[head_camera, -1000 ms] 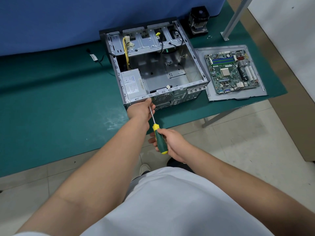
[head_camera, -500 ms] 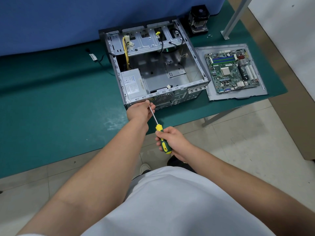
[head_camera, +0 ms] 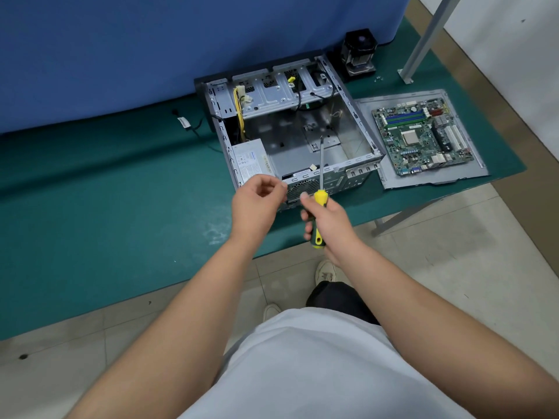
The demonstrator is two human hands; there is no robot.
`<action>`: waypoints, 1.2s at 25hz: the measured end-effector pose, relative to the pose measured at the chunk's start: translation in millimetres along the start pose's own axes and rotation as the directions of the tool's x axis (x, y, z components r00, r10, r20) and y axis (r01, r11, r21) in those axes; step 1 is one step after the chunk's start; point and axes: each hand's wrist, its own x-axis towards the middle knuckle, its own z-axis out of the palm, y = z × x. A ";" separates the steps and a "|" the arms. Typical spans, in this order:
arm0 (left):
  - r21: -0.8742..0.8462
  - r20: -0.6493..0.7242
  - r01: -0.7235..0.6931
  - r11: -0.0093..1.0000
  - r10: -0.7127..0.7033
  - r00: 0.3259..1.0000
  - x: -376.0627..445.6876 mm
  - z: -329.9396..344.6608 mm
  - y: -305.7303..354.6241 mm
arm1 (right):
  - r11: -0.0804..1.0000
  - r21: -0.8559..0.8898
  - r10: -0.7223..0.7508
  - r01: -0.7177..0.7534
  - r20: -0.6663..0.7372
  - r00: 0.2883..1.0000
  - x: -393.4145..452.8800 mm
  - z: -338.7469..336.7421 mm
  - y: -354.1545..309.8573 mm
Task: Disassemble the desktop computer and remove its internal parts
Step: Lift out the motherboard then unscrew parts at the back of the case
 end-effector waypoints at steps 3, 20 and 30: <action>0.130 0.056 -0.140 0.981 0.134 0.989 2.9 2.3 0.4 | 0.997 -0.016 -0.077 0.078 0.046 0.996 12.7 6.0 -29.8; 0.531 0.331 -0.394 0.750 0.244 0.912 149.1 95.3 54.8 | 0.966 -0.248 0.131 -0.075 0.216 0.968 164.1 -65.0 -158.3; 0.912 0.282 -0.299 0.282 0.099 0.954 322.8 125.5 62.6 | 0.919 -0.394 -0.019 -0.031 -0.124 0.992 320.6 -165.9 -222.5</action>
